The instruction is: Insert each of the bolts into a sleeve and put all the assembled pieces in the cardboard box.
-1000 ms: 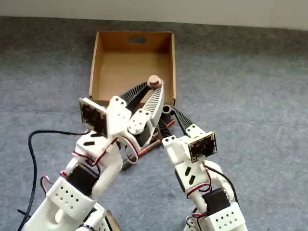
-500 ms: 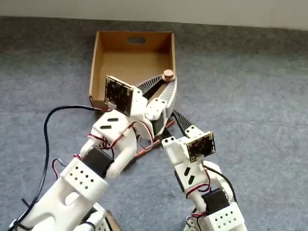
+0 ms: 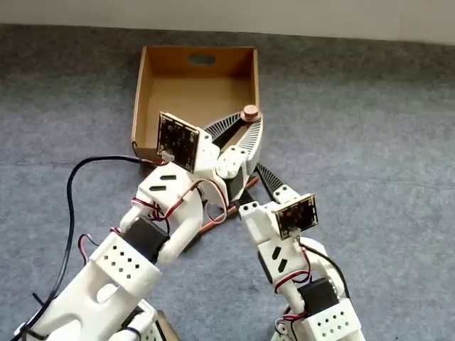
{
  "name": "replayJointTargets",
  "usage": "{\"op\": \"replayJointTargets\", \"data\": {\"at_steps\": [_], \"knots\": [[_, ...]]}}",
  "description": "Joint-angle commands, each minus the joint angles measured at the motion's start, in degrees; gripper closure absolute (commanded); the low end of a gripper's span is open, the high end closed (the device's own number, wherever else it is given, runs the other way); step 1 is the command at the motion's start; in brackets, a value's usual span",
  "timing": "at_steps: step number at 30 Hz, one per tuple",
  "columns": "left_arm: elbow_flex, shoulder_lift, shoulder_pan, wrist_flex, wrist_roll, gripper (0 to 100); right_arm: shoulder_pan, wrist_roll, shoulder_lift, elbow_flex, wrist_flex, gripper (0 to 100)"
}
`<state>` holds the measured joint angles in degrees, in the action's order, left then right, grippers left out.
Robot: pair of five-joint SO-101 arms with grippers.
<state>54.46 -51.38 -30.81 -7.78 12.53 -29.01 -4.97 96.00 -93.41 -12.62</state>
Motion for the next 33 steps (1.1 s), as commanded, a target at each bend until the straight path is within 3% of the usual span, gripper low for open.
{"op": "replayJointTargets", "data": {"at_steps": [1,26,33], "knots": [[-0.2,-0.4,-0.7,1.1,0.4,99,0.9,0.4,0.8,0.7,1.5,99.3],[-2.7,-0.5,-1.6,-3.4,0.0,99,0.9,0.3,0.8,0.5,1.4,99.3],[-4.1,-5.8,-1.6,-6.1,-5.5,99,0.9,0.2,0.8,0.5,1.4,99.3]]}}
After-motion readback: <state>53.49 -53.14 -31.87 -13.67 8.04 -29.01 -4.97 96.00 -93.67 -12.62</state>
